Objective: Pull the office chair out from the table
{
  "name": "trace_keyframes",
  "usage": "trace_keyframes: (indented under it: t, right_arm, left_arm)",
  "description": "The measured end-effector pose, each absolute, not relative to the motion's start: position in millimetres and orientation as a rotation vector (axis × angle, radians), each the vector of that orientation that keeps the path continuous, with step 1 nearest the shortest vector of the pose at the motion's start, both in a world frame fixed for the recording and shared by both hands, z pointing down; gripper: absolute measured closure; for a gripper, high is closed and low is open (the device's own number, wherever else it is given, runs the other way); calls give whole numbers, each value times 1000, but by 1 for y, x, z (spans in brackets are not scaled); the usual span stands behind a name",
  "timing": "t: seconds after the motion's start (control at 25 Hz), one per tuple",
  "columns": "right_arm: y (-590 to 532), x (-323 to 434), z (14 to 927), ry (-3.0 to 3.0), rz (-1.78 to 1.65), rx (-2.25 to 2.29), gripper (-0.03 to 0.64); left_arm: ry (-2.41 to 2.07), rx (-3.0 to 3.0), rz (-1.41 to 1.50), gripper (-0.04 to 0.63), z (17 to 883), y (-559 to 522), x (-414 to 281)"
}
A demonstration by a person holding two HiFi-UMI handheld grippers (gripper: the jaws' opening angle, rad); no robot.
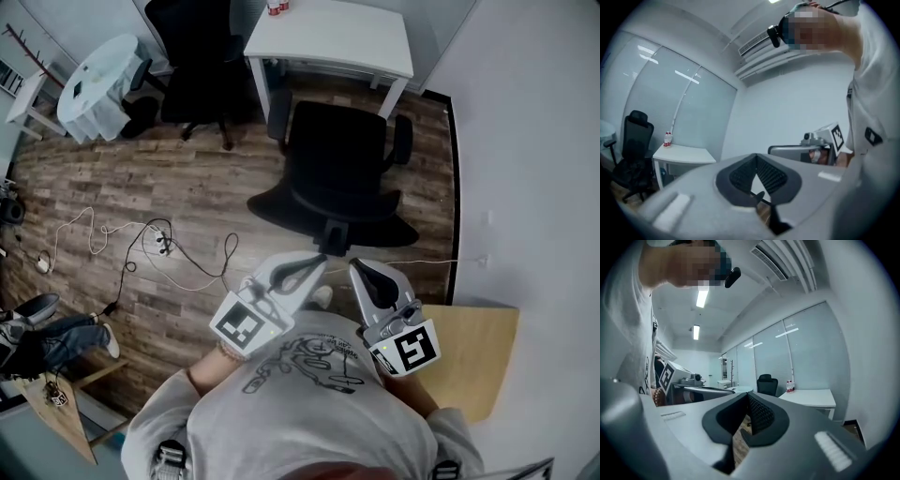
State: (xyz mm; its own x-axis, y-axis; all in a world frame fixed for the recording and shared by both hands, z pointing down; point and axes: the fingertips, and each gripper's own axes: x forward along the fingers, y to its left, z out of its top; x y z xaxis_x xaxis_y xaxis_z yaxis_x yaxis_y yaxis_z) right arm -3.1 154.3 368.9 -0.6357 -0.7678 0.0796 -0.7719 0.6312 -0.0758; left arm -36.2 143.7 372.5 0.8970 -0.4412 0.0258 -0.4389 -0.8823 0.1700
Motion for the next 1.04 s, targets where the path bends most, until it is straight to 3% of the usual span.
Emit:
trace_keyframes:
  t: [1.04]
  right_arm:
    - [144, -28, 357, -2823, 178, 1346, 609]
  left_arm:
    - [-648, 2876, -42, 594, 368, 133, -57]
